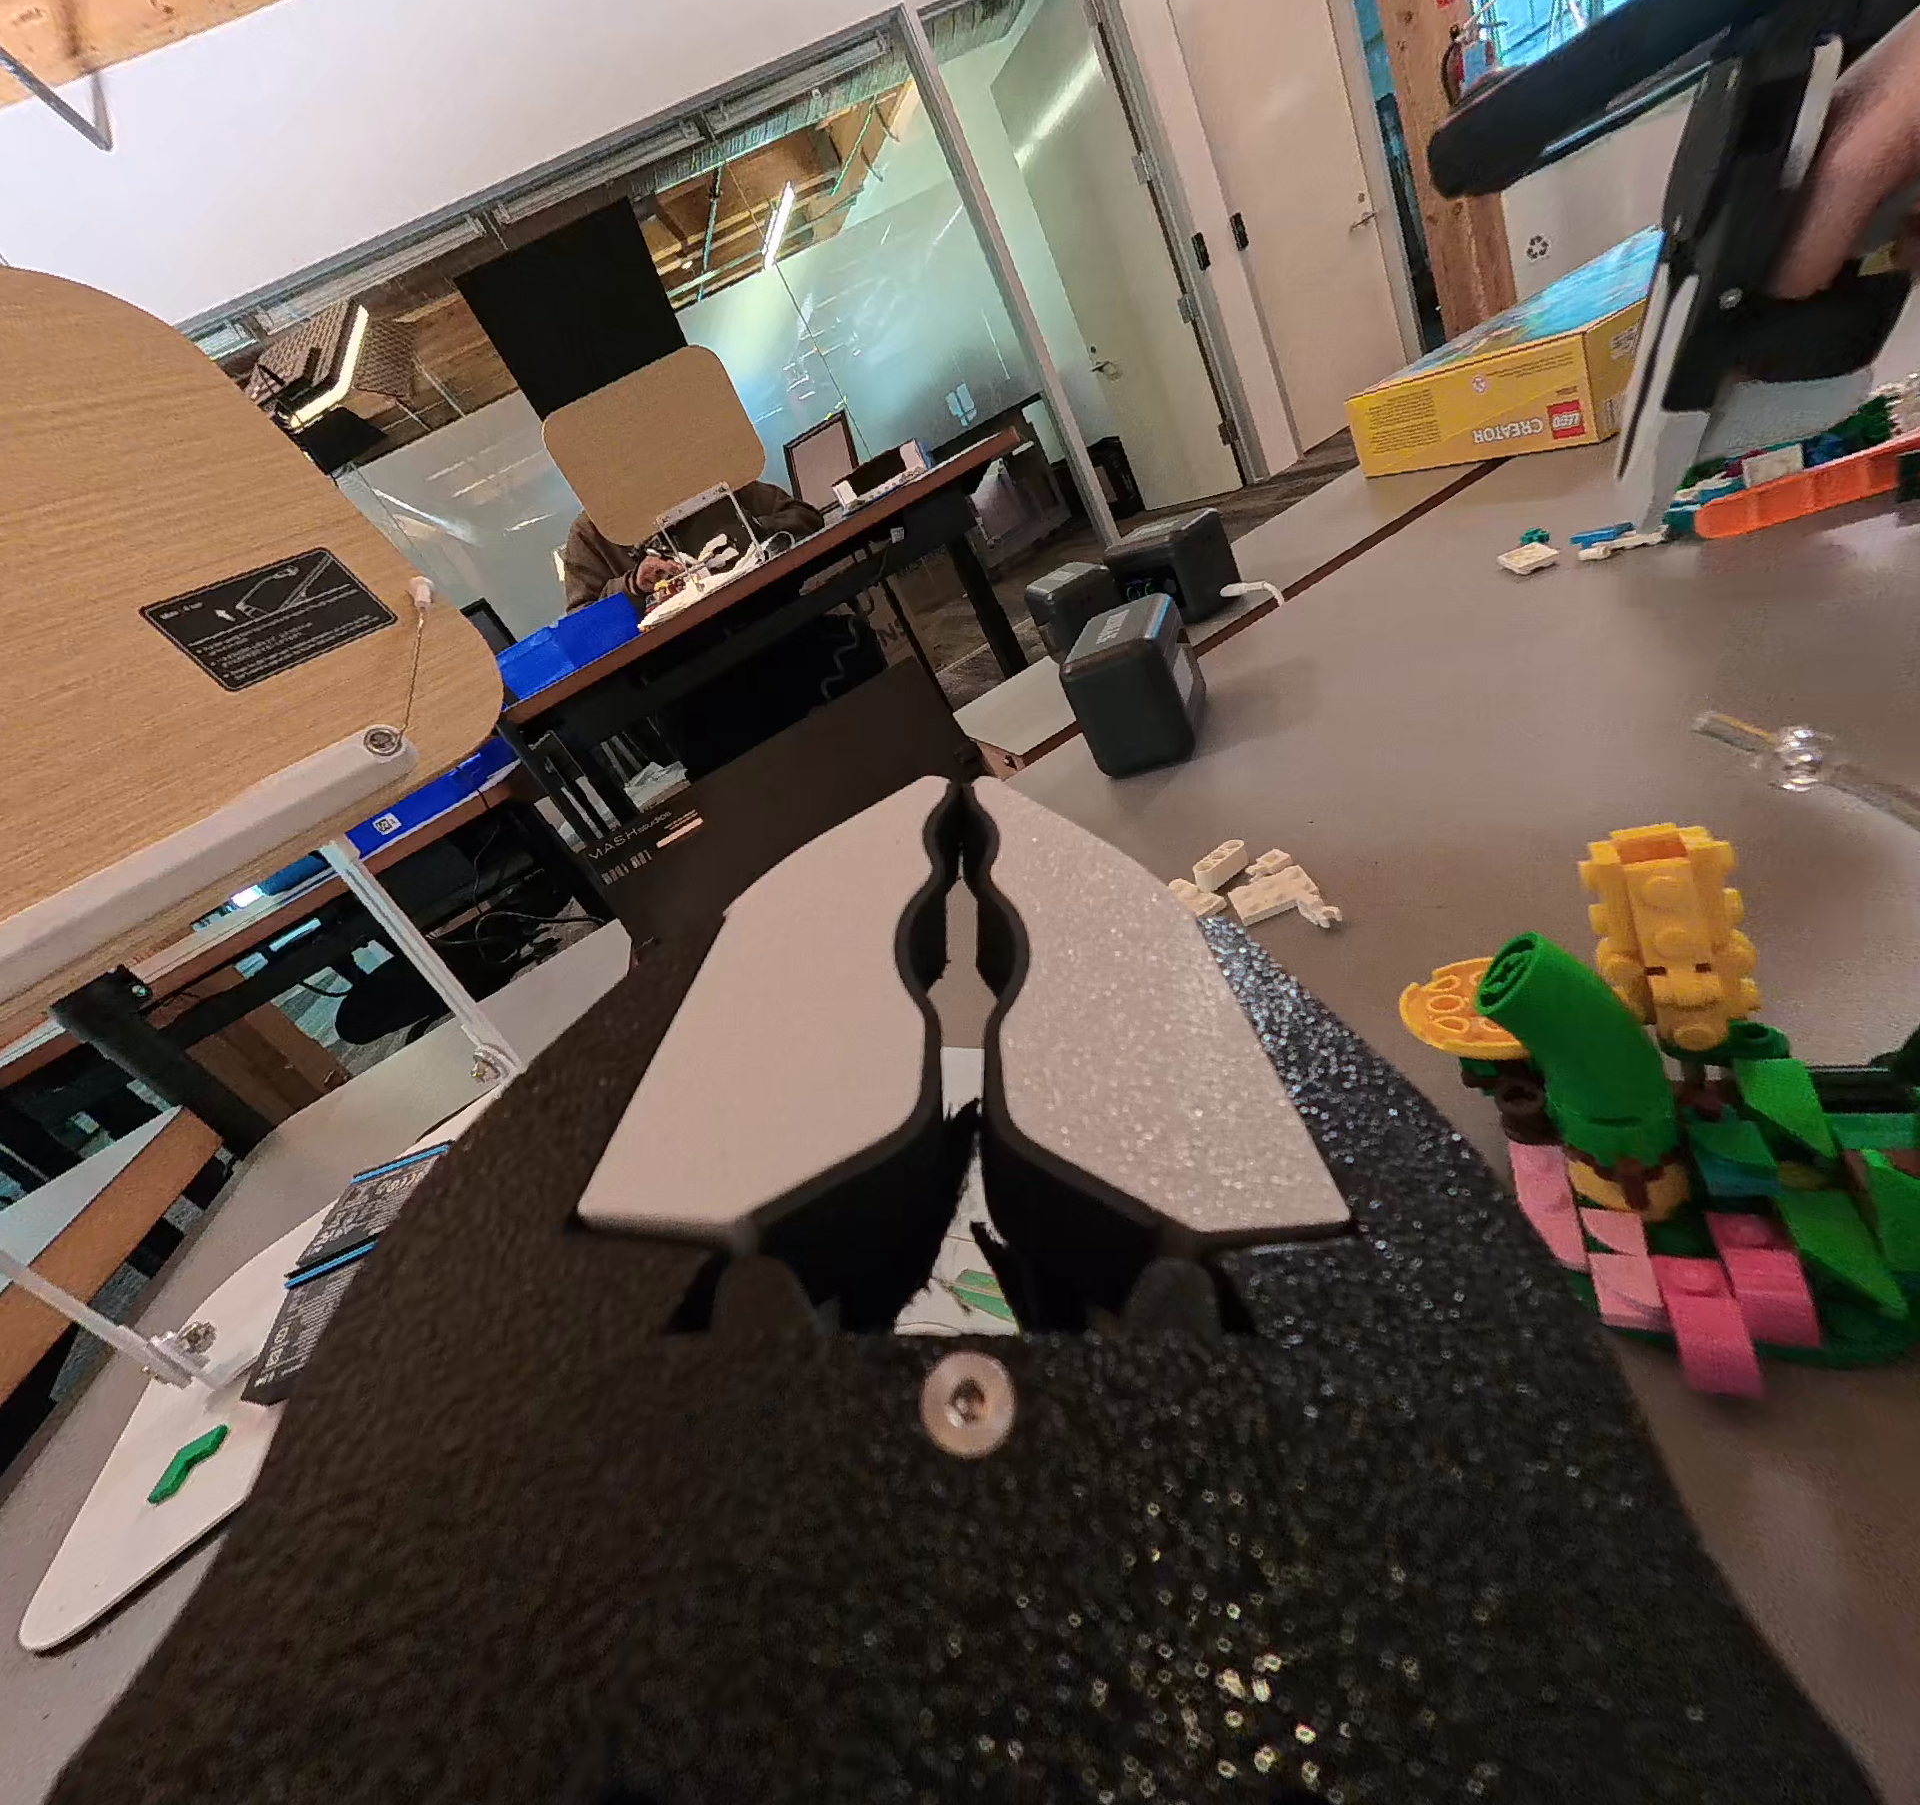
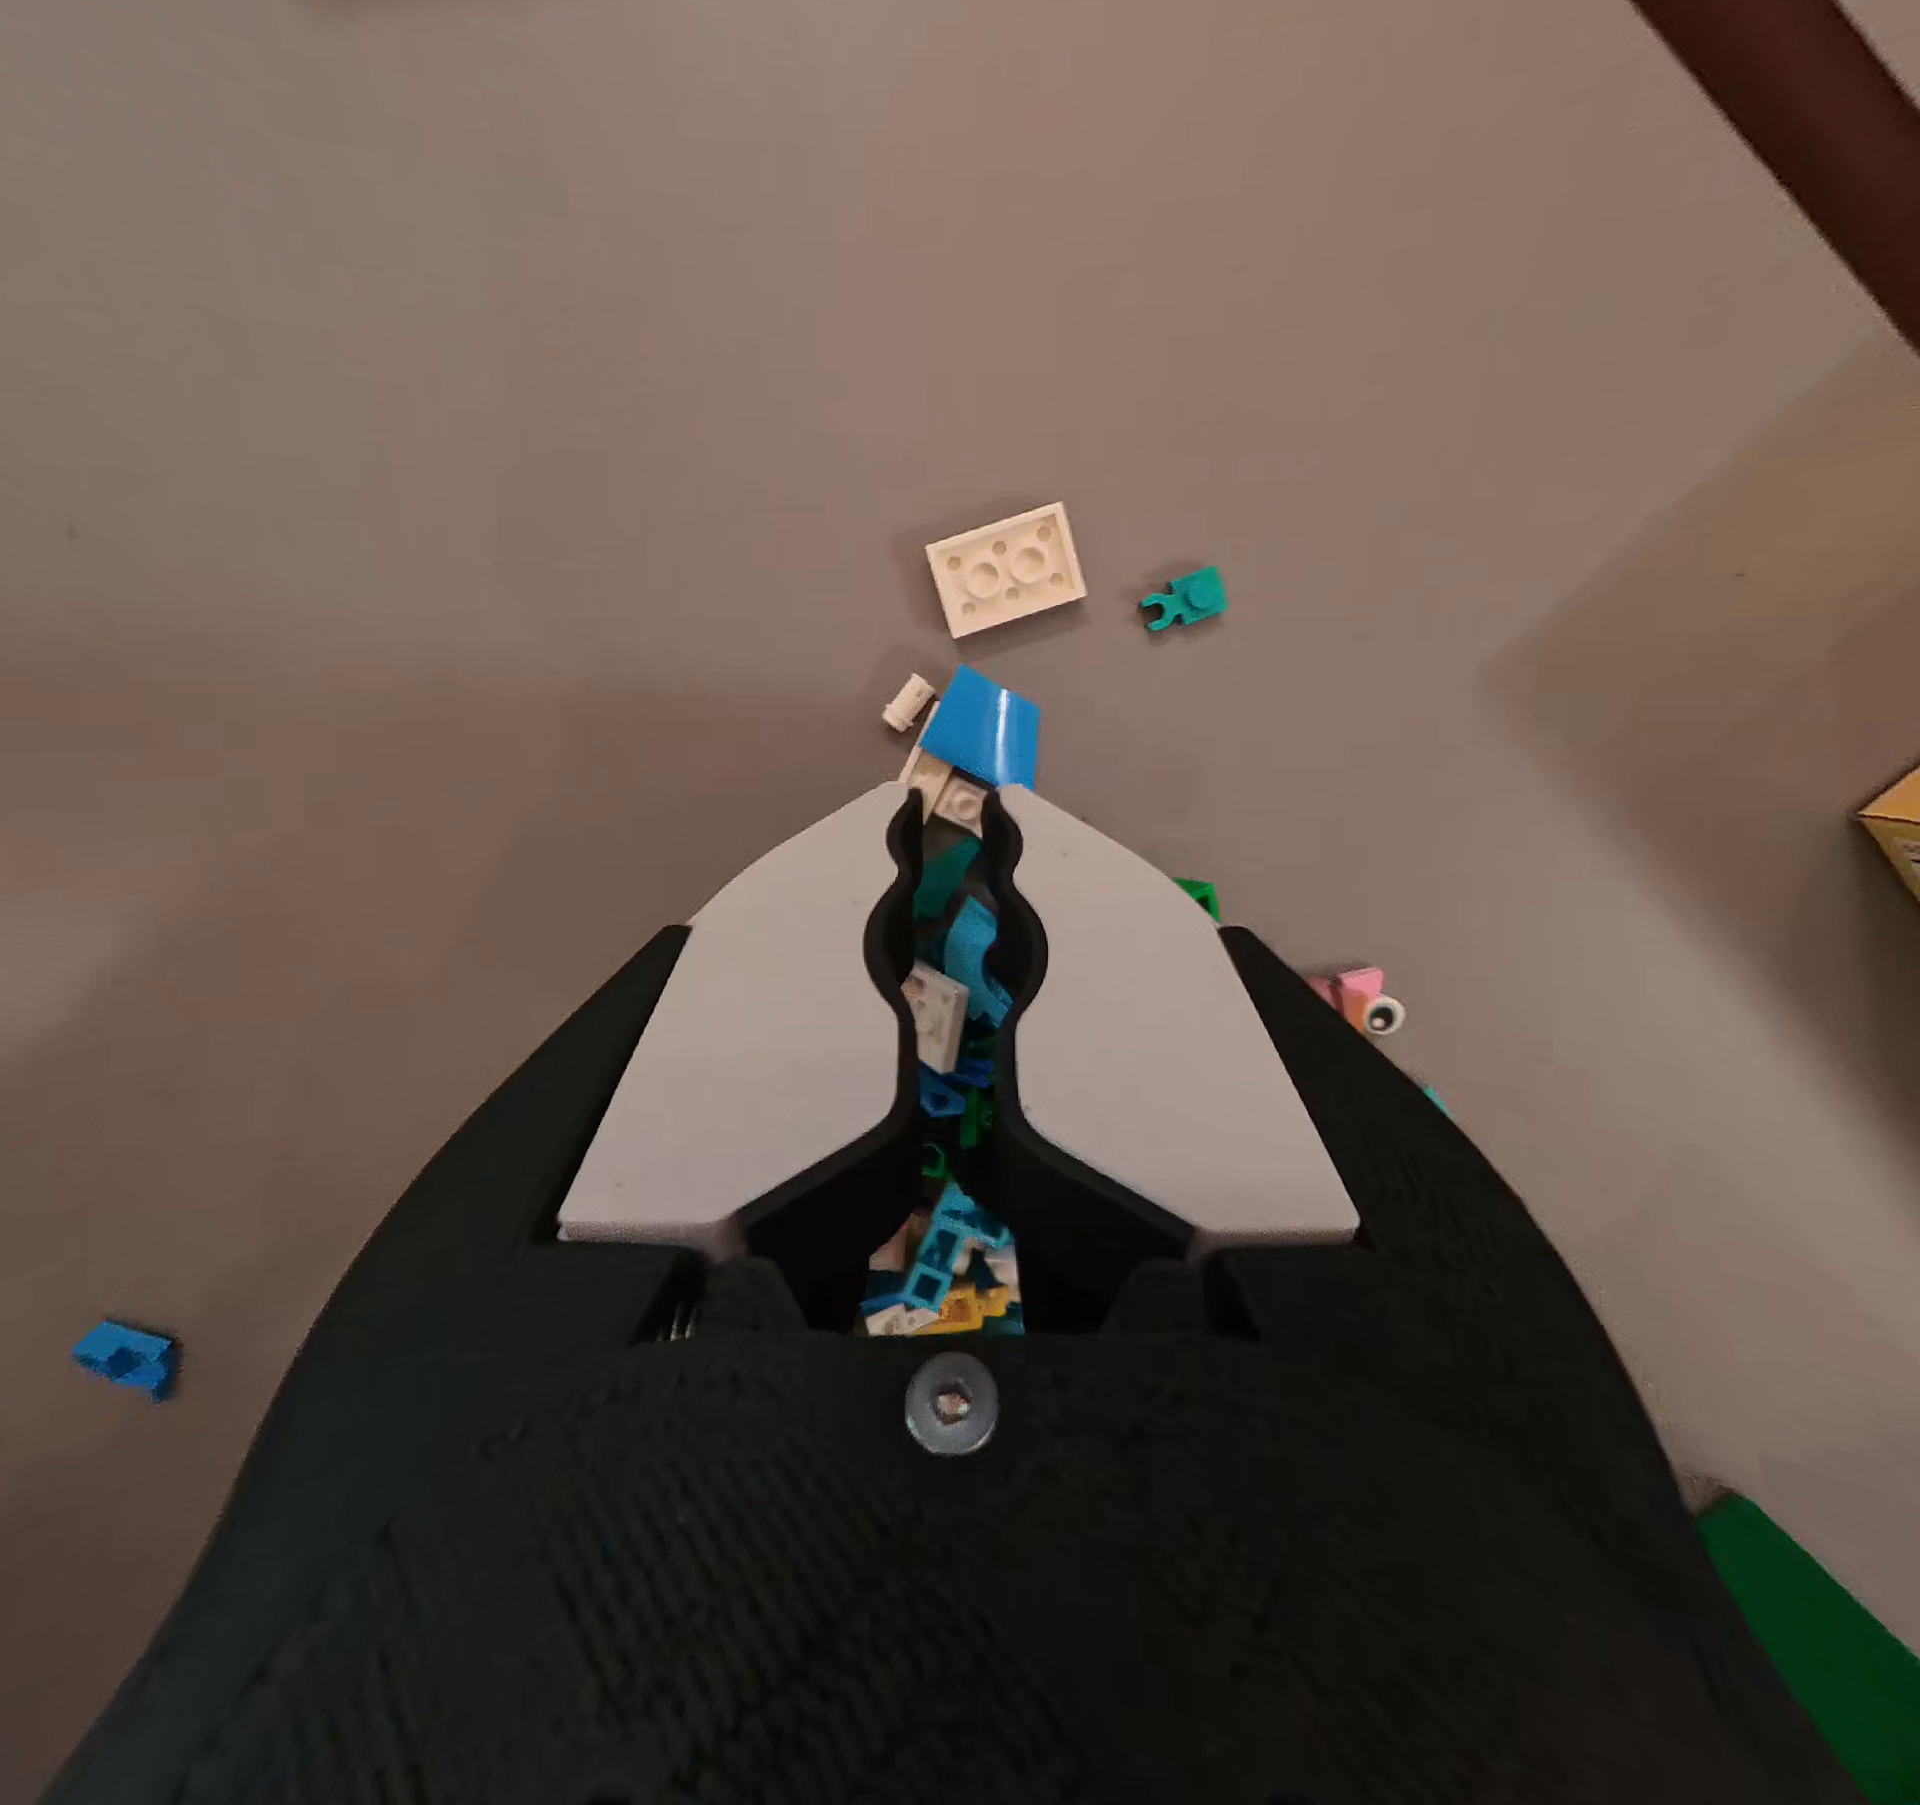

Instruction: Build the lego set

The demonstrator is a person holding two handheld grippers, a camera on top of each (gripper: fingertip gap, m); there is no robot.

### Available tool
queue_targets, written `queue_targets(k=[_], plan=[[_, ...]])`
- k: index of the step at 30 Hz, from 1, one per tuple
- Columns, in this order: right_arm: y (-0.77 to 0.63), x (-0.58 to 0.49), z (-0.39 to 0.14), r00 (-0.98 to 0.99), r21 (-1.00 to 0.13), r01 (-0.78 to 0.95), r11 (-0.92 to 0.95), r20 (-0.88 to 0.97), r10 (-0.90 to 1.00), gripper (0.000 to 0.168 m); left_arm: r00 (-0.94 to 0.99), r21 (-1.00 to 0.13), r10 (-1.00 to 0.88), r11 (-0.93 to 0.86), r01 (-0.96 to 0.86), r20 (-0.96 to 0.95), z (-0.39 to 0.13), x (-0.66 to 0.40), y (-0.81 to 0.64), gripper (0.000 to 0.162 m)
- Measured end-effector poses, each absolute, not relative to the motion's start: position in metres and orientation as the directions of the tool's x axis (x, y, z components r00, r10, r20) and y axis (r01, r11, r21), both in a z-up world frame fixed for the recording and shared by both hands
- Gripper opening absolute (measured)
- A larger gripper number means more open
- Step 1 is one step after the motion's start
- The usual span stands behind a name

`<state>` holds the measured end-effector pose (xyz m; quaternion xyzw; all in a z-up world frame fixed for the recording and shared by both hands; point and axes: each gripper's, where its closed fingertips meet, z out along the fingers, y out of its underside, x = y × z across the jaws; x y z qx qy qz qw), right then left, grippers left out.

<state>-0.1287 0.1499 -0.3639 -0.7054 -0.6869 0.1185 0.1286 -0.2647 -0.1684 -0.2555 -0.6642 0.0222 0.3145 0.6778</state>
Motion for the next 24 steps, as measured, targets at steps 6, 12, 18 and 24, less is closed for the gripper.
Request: queue_targets(k=[6,12,18,24], plan=[[0.132,-0.129,-0.365,-0.013,-0.354,0.935,0.0,-0.033,0.999,0.007,0.8,-0.887,0.399,-0.082,-0.455,-0.448,-0.256,-0.266,-0.169,0.0],[0.13,-0.128,-0.331,0.04,-0.522,0.851,-0.057,-0.044,0.998,0.008,0.797,-0.888,0.407,-0.083,-0.453,-0.445,-0.255,-0.268,-0.171,0.0],[0.141,-0.068,-0.304,0.154,-0.639,0.767,-0.05,0.107,0.982,0.011,0.802,-0.889,0.403,-0.076,-0.451,-0.441,-0.255,-0.266,-0.17,0.0],[0.128,0.003,-0.274,0.348,-0.833,0.552,-0.025,0.203,0.915,0.009,0.803,-0.887,0.395,-0.073,-0.456,-0.445,-0.255,-0.263,-0.17,0.0]])
